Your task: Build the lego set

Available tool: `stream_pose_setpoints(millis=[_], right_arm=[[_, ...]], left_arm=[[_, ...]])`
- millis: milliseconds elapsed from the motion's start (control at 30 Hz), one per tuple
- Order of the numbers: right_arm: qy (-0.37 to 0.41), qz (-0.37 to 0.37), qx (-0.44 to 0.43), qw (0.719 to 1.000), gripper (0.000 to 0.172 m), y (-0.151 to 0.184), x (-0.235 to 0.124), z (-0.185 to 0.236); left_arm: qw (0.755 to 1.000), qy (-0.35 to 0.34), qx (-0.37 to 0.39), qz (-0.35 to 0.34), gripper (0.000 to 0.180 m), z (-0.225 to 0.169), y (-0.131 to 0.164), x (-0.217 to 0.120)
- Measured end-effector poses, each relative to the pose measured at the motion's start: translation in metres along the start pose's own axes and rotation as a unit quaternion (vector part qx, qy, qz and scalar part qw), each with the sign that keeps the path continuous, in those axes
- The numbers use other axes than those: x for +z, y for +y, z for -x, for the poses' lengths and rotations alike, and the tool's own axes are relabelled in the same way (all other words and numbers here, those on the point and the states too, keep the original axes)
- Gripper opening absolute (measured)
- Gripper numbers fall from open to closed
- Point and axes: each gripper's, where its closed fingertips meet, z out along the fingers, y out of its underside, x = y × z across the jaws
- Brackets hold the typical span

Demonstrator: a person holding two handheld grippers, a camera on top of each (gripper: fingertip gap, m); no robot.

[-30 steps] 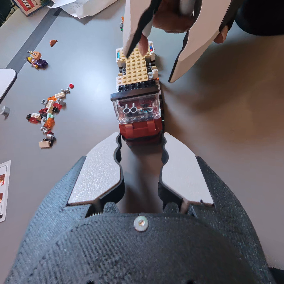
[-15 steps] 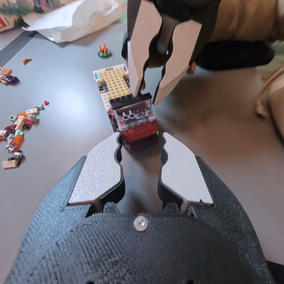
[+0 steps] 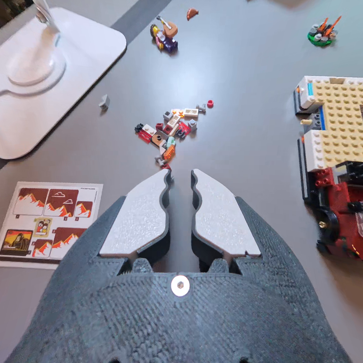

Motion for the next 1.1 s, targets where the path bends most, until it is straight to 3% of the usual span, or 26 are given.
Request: stream_pose_setpoints(millis=[200,333,500,800,967,1100], right_arm=[[0.01,0.013,-0.011,1.0,0.018,0.007,-0.001,-0.005],[0.009,0.015,-0.002,1.0,0.019,0.011,0.0,-0.008],[0.016,0.014,-0.001,1.0,0.018,0.011,-0.002,-0.012],[0.021,0.017,-0.003,1.0,0.018,0.012,-0.003,-0.014],[0.024,0.017,-0.003,1.0,0.018,0.013,-0.004,-0.015],[0.032,0.008,-0.003,0.999,0.018,0.008,-0.005,-0.016]], left_arm=[[0.999,0.006,0.006,0.044,0.0,0.011,0.015,0.003],[0.998,-0.044,0.007,0.039,0.002,0.031,0.016,0.001],[0.999,0.003,0.031,0.022,0.004,0.013,0.003,-0.004],[0.997,0.0,0.028,0.069,0.014,0.015,0.006,0.016],[0.997,-0.014,0.026,0.072,0.009,0.016,0.005,0.018],[1.0,0.014,-0.009,0.026,0.008,0.004,-0.002,0.007]])
